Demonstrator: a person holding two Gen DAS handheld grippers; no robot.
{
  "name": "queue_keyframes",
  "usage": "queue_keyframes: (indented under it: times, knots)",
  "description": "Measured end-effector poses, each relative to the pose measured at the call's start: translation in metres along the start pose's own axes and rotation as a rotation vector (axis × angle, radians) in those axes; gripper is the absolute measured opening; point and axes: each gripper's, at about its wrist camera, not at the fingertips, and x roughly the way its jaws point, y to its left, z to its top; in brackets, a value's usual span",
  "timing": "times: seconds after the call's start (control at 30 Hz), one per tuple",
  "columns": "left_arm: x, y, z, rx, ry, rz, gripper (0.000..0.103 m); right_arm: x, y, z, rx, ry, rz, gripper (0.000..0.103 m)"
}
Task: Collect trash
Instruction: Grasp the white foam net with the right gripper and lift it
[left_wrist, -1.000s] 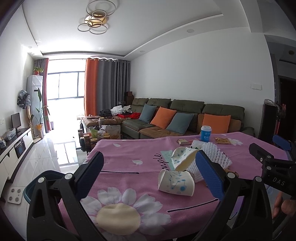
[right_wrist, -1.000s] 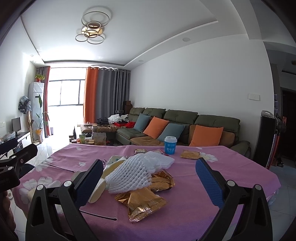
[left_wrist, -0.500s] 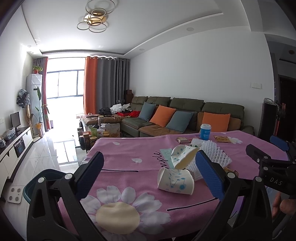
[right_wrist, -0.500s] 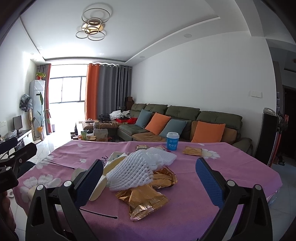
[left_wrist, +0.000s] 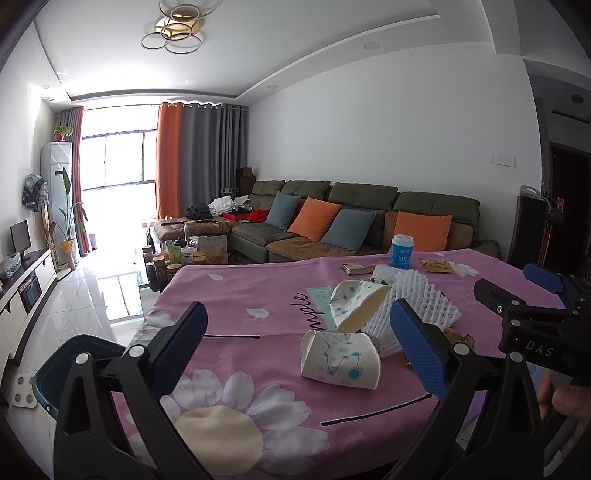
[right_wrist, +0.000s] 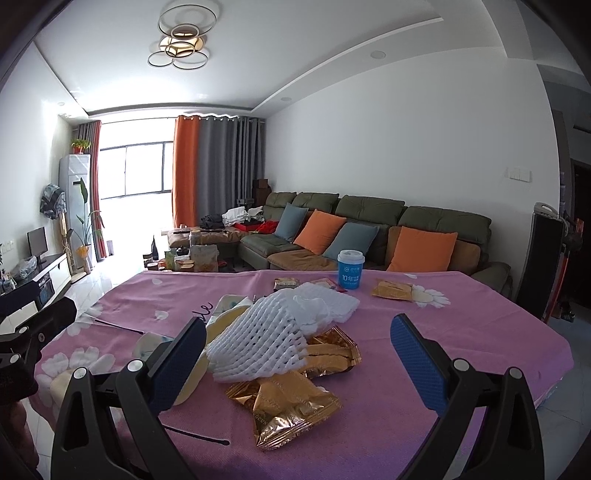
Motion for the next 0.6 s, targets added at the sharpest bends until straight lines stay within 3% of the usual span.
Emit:
queue_keyframes:
  times: [0.6]
  knots:
    - [0.086, -0.003, -0.016, -0.018, 0.178, -0.032, 0.097, 0.079, -0.009, 0.004, 0.012, 0.172, 0.094, 0.096]
